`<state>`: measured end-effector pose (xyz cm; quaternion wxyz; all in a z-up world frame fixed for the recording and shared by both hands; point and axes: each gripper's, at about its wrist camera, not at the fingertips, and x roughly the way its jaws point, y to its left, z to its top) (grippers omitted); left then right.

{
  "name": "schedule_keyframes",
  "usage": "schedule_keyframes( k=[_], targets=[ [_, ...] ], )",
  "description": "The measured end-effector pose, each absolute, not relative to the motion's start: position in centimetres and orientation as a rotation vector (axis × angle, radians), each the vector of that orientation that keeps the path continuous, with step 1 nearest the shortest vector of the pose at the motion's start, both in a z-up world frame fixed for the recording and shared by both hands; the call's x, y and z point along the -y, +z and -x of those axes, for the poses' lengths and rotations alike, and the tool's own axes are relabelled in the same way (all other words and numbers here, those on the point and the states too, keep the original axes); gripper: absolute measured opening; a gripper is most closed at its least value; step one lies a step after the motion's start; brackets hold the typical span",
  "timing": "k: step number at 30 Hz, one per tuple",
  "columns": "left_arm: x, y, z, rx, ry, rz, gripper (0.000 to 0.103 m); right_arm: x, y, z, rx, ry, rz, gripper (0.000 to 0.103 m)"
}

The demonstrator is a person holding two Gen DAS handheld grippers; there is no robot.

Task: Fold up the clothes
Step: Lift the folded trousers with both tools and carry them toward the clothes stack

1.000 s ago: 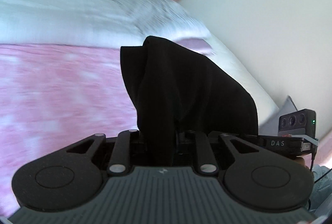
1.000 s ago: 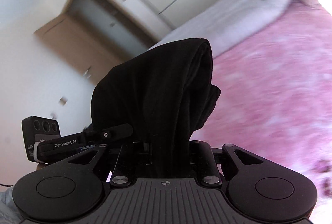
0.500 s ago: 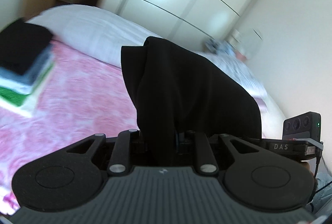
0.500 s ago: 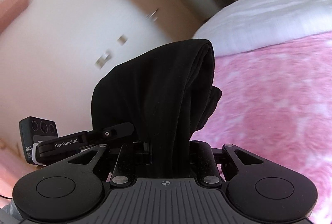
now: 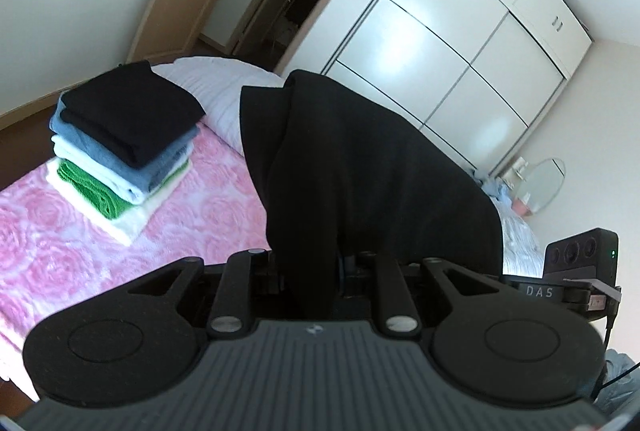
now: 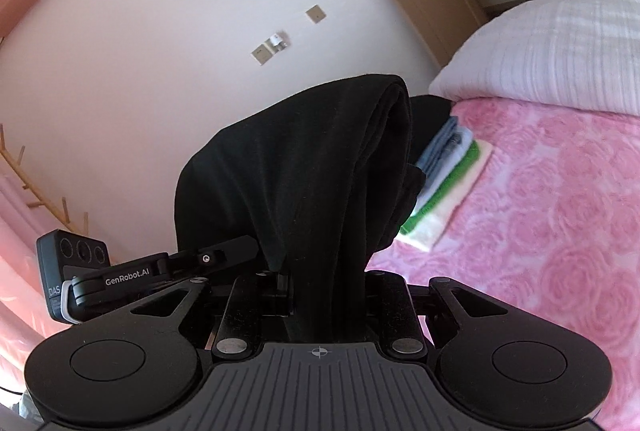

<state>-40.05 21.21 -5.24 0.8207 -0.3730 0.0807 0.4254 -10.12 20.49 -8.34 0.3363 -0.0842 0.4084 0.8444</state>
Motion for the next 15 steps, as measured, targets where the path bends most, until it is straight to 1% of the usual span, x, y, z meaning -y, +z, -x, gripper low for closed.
schedule_keyframes(
  k=[9, 12, 15],
  targets=[
    [-27.9, -5.4, 44.0, -0.139, 0.898, 0.793, 0.017, -26.0, -8.2, 15.5, -1.039, 2.166, 0.188, 0.021],
    [-32.7, -4.7, 46.6, -0.159, 0.85, 0.771, 0.017, -29.2, -7.8, 18.1, -1.038, 2.118, 0.137, 0.021],
    [-38.2, -3.0, 49.4, -0.18, 0.802, 0.722, 0.017, -33.7, -7.5, 21.0, -1.045, 2.063, 0.066, 0.021]
  ],
)
